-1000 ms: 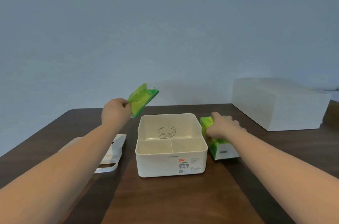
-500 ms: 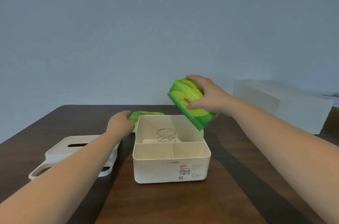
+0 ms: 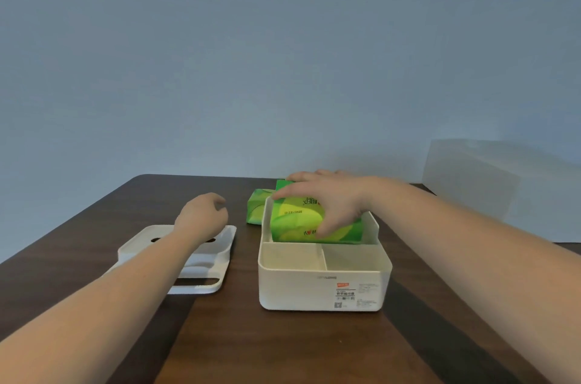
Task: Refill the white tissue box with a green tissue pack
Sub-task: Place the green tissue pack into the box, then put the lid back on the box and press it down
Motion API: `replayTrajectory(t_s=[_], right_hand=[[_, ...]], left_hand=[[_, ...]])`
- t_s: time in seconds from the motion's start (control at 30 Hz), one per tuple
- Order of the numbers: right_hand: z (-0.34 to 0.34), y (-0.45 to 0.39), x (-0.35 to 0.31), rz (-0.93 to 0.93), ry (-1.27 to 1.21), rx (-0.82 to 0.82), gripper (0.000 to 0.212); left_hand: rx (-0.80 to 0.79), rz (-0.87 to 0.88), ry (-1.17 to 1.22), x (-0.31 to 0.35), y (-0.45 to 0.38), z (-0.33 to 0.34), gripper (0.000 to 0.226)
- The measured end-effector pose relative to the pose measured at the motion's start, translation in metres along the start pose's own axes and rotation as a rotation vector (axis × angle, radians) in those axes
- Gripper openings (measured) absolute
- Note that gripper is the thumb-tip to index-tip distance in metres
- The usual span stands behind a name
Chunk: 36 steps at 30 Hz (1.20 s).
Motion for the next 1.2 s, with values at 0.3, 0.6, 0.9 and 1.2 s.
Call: replayTrajectory(t_s=[0.3,0.6,0.9,1.2], right_hand=[[0.02,-0.011,-0.008,0.019,-0.277,-0.056,0.065],[-0.009,-0.022,-0.035,0.145,-0.559,0.319,0.038],[-0.009,-0.073,-0.123,0.152,-0.523,0.105,0.052],[0.011,-0.103,-0.147,0.366,-0.579,-0.175,0.049]], left_hand=[[-0.029,-0.038,-0.06,-0.028,0.005,-0.019,0.04],[0.049,-0.126,-0.084,-0.06,0.017,-0.045,0.044],[-0.009,-0.293,-0.035,-0.099,0.031,-0.058,0.051],[0.028,-0.32,0.129,-0.101,0.031,-0.058,0.047]])
Point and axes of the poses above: each hand's wrist, its own y-axis away from the middle knuckle, its own z-axis out of the palm, x = y × z, the point moved 1 cm from there along -y, towards the middle knuckle, and after that the axes turned 4 degrees about y, right-handed, at the moved point
